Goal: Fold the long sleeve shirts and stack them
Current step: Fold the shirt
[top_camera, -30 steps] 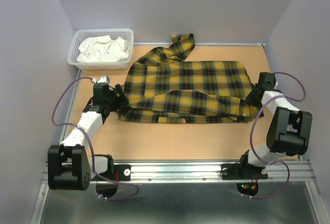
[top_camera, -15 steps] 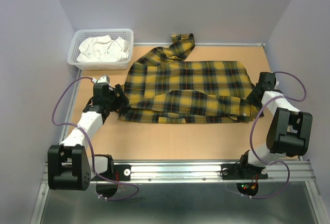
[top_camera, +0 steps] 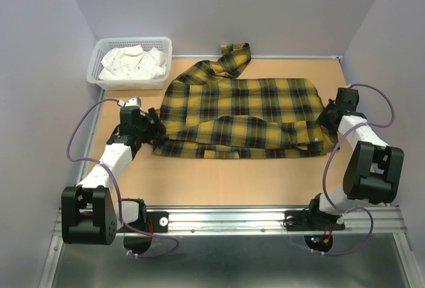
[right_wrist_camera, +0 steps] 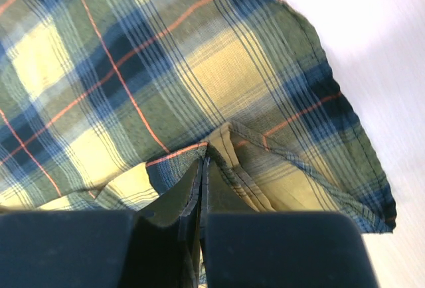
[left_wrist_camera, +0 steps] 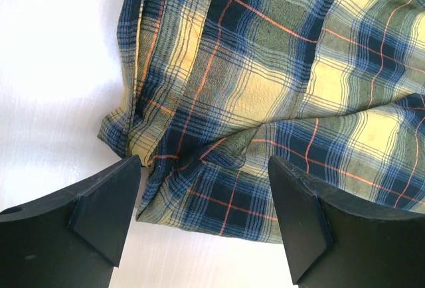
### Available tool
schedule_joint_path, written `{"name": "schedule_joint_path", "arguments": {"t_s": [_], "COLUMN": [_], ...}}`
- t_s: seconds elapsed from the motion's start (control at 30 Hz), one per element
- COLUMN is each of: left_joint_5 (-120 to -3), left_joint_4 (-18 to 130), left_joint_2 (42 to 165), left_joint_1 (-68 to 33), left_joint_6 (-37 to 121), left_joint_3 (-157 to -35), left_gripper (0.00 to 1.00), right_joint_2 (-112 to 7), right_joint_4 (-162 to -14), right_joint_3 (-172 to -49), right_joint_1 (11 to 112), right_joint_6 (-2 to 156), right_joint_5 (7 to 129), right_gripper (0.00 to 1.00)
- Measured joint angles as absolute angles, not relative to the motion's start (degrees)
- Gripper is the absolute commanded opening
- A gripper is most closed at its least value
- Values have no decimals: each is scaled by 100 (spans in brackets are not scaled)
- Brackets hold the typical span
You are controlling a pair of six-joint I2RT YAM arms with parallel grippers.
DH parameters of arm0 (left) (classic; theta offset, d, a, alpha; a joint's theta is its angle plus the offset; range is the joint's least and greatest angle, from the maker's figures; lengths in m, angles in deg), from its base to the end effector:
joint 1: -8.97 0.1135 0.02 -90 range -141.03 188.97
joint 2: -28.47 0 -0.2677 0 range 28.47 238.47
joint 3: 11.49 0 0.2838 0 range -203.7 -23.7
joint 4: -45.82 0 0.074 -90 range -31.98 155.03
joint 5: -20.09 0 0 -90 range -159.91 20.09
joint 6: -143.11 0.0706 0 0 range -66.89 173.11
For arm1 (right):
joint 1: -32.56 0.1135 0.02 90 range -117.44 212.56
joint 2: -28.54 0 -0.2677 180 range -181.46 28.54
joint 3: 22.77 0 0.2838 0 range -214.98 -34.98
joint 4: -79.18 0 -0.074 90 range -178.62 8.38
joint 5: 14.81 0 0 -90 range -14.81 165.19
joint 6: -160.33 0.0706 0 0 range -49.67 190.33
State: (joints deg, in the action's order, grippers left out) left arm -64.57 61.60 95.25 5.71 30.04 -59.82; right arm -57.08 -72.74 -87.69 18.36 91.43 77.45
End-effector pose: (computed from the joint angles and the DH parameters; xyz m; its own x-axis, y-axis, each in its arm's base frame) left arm 0.3021 -0.0238 0.1885 -0.5690 -0.3584 -0.7402 -0.0973 0.9231 -0.3721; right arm 0.3486 -0.0911 0.1714 -0.5830 0.5186 -0.6254 0.5147 0.8314 0.2095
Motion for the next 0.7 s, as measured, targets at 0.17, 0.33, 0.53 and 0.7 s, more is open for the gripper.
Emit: {"name": "schedule_joint_path", "arguments": {"t_s": [0.17, 0.33, 0.53, 0.7], "left_joint_5": [-6461, -6492, -6548, -6559], "left_joint_4": [6160, 6162, 6162, 6164], "left_joint_2": [9525, 9525, 9525, 9525], "left_joint_1": [571, 571, 571, 571], "left_joint_6": [3004, 3004, 3002, 2997], "left_joint_3": [-5982, -5982, -5980, -5982], "left_gripper": [89, 89, 89, 89], "right_joint_2": [-5708, -5732, -5883, -5885], "right_joint_4": [-7330, -7335, -7368, -7398], "right_joint_3": [-8812, -8819, -8880, -9044], "right_joint_1": [1836, 1836, 1836, 1836], "right_joint_6": [9128, 9141, 9154, 9152], "right_joint_5": [7813, 8019, 8056, 7971], "right_gripper": [1, 1, 1, 1]}}
